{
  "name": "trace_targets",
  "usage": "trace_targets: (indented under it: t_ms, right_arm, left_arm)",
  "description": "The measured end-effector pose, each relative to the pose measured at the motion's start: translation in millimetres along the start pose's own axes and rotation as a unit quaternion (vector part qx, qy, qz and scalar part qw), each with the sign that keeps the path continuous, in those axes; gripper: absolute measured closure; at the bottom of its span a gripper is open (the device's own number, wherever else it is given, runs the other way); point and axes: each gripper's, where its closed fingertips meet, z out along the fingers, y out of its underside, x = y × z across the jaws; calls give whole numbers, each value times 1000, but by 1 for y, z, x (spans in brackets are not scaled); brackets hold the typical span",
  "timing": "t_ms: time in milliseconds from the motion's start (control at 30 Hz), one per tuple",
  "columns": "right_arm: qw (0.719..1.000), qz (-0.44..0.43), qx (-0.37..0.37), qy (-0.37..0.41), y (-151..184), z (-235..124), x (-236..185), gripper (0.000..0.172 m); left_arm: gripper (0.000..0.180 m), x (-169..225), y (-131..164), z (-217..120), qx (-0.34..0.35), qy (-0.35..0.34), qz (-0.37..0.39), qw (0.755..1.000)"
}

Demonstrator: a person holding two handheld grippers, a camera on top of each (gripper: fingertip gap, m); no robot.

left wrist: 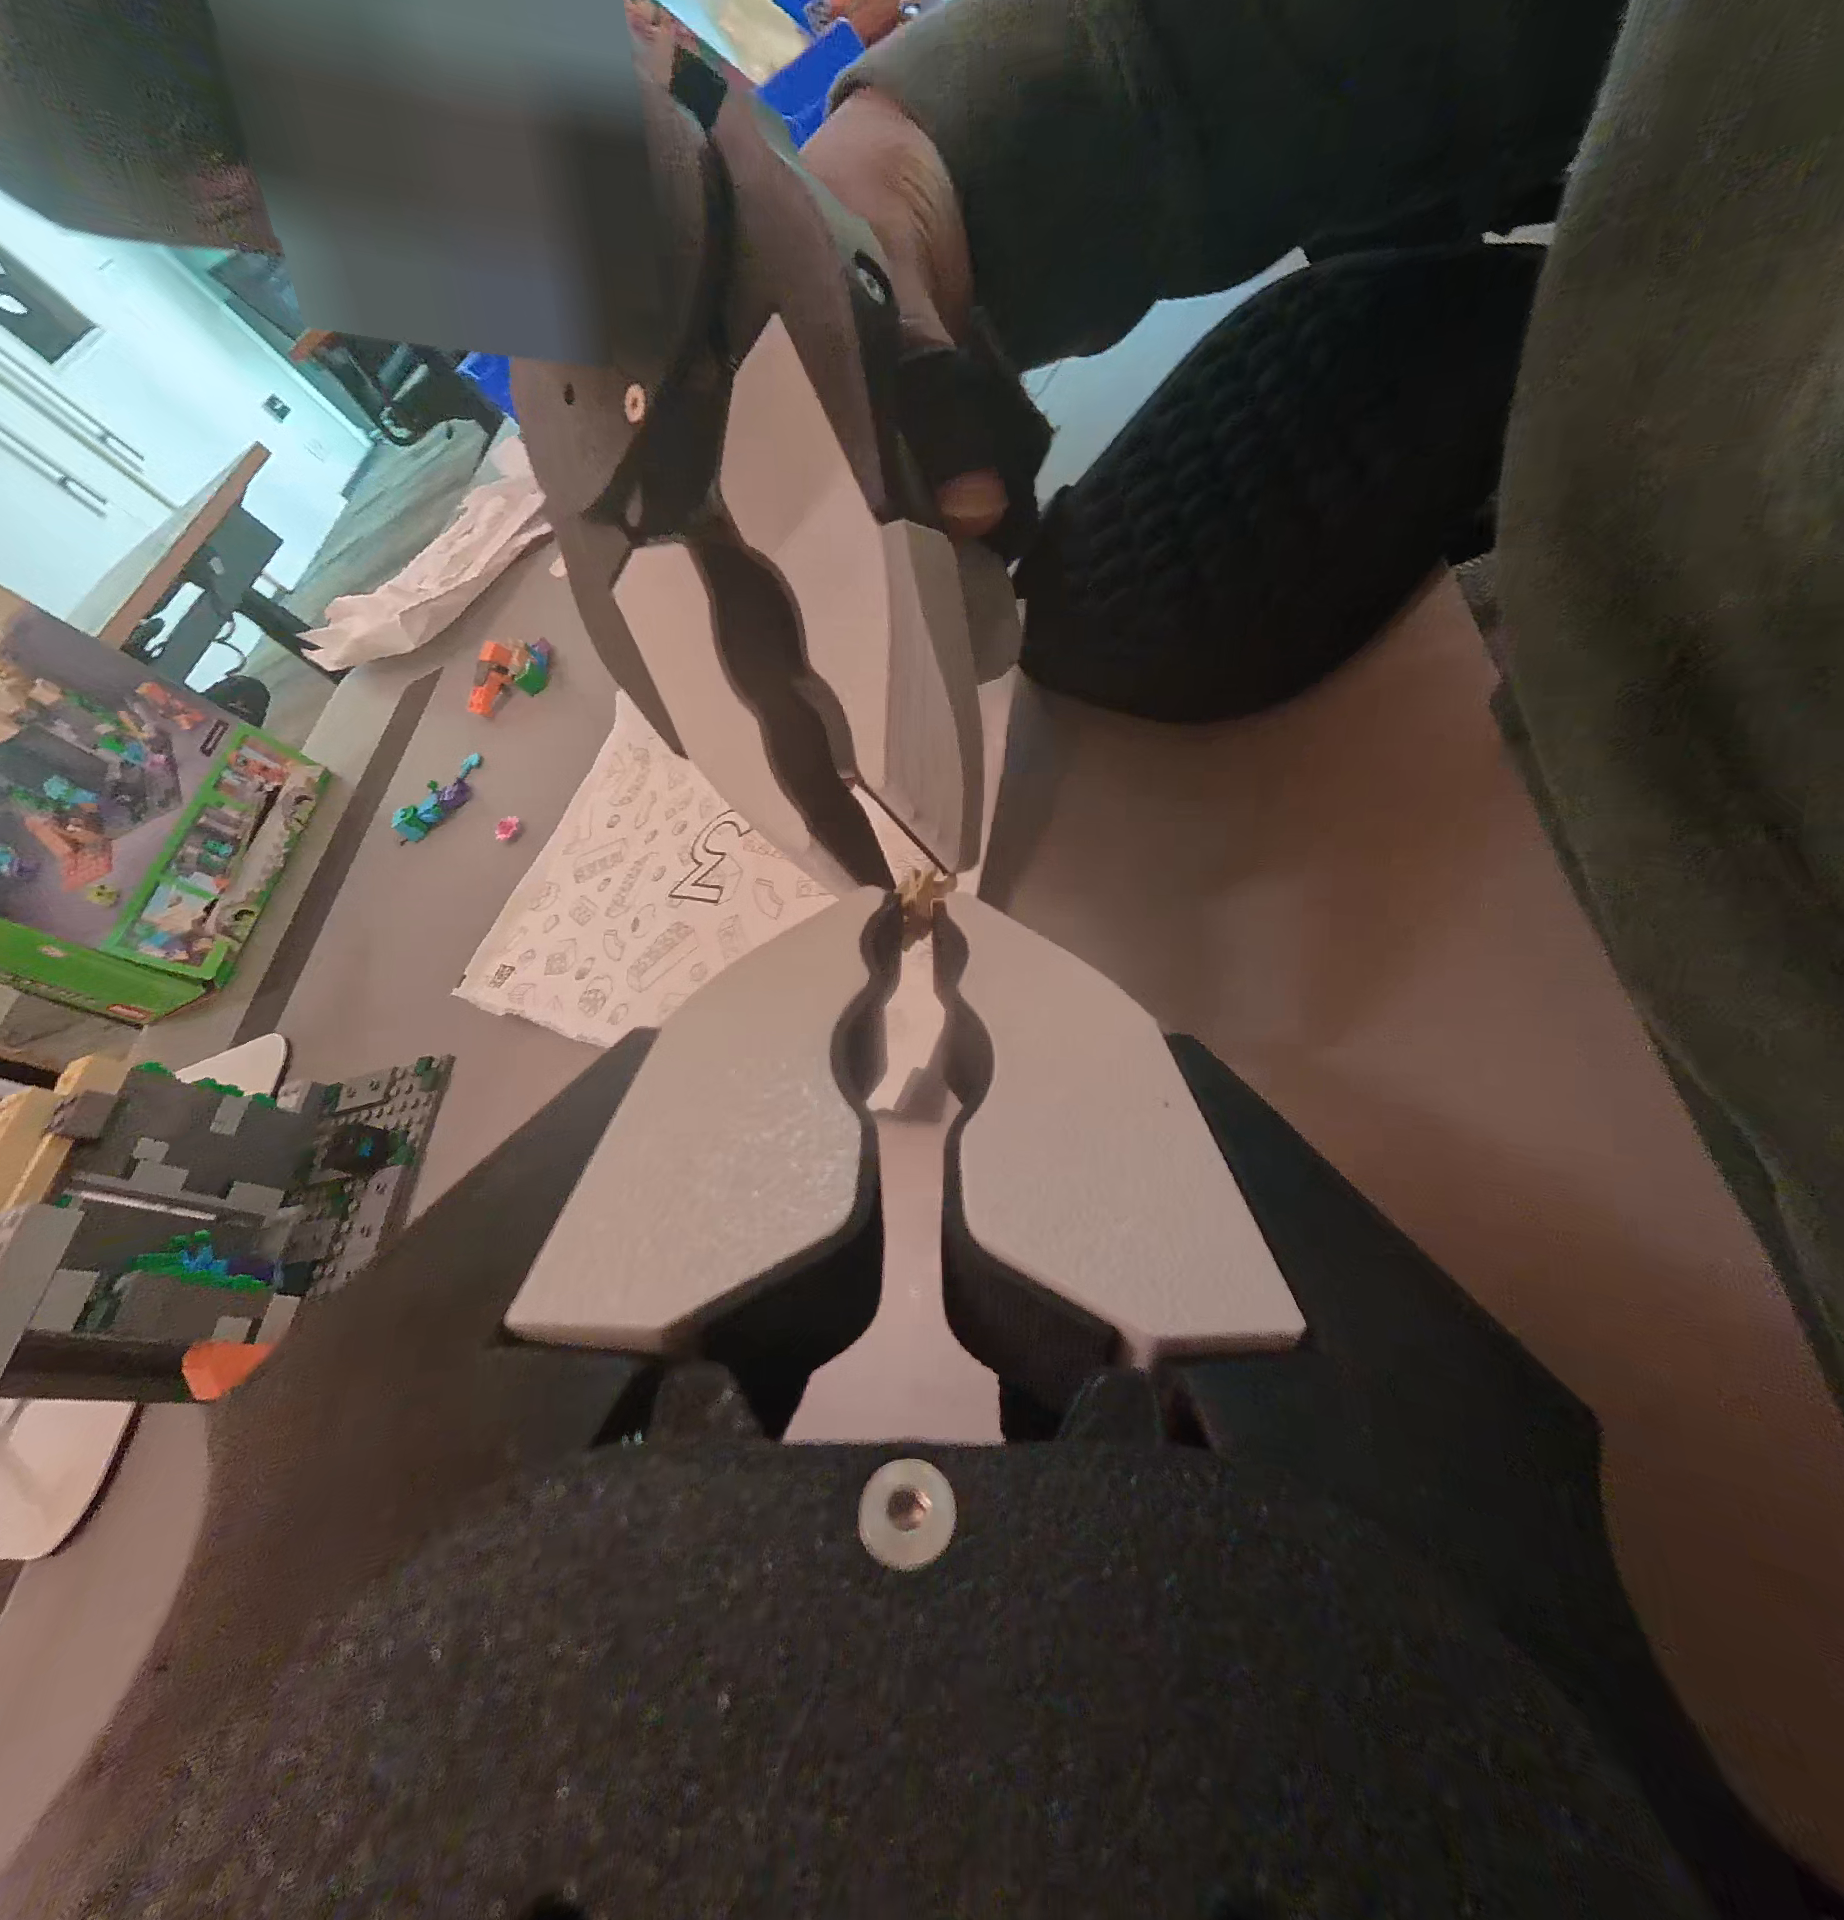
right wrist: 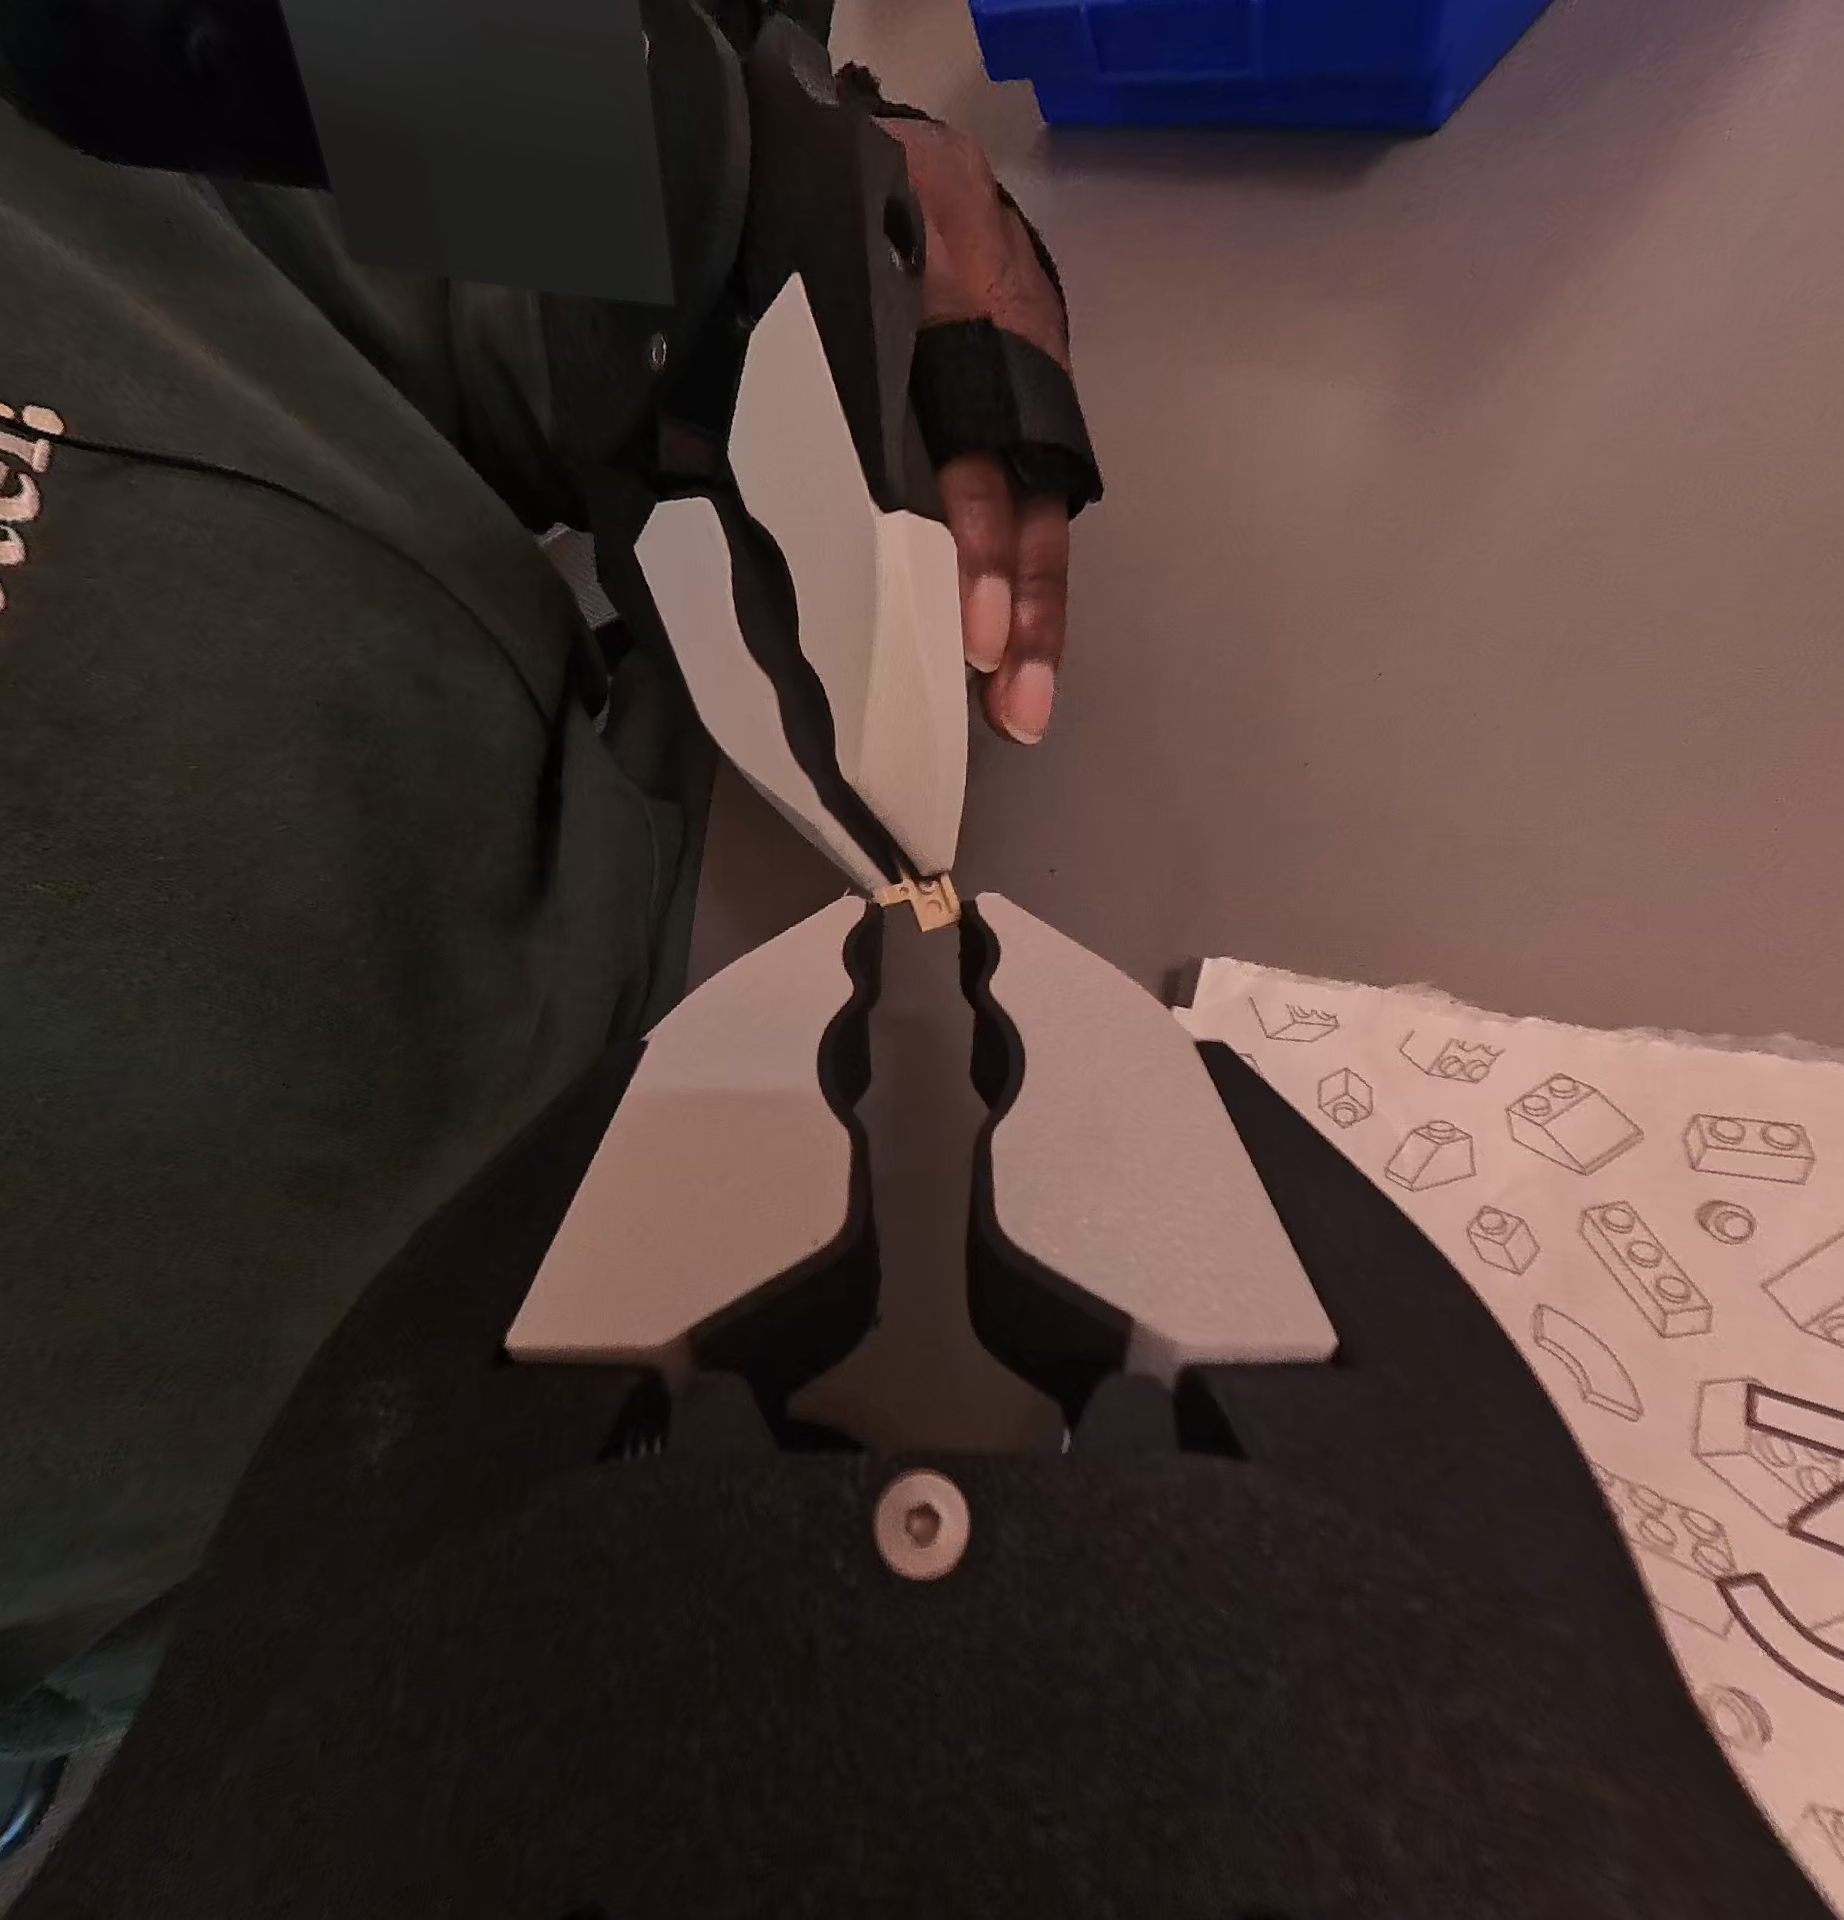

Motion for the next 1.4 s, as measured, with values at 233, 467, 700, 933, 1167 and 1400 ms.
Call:
trace_targets:
  t_ms: [233, 467, 700, 933, 1167, 1400]
  right_arm:
    - [982, -23, 68, 174, -9, -84, 45, 152]
    - [918, 45, -29, 393, 80, -191, 99, 150]
    - [906, 100, -127, 391, 157, -179, 104, 148]
    - [906, 111, -131, 386, 157, -167, 108, 157]
    - [913, 127, -137, 362, 156, -164, 106, 163]
    - [919, 114, -133, 352, 154, -160, 100, 164]
  left_arm:
    - [176, -43, 18, -32, -23, -86, -88, 992]
    - [176, -122, 67, -149, -109, -295, -158, 936]
    - [175, -157, 143, -274, -268, -422, -249, 829]
    - [176, -150, 178, -288, -320, -414, -278, 805]
    - [176, -143, 192, -279, -323, -405, -288, 805]
    - [176, -135, 210, -282, -347, -394, -311, 792]
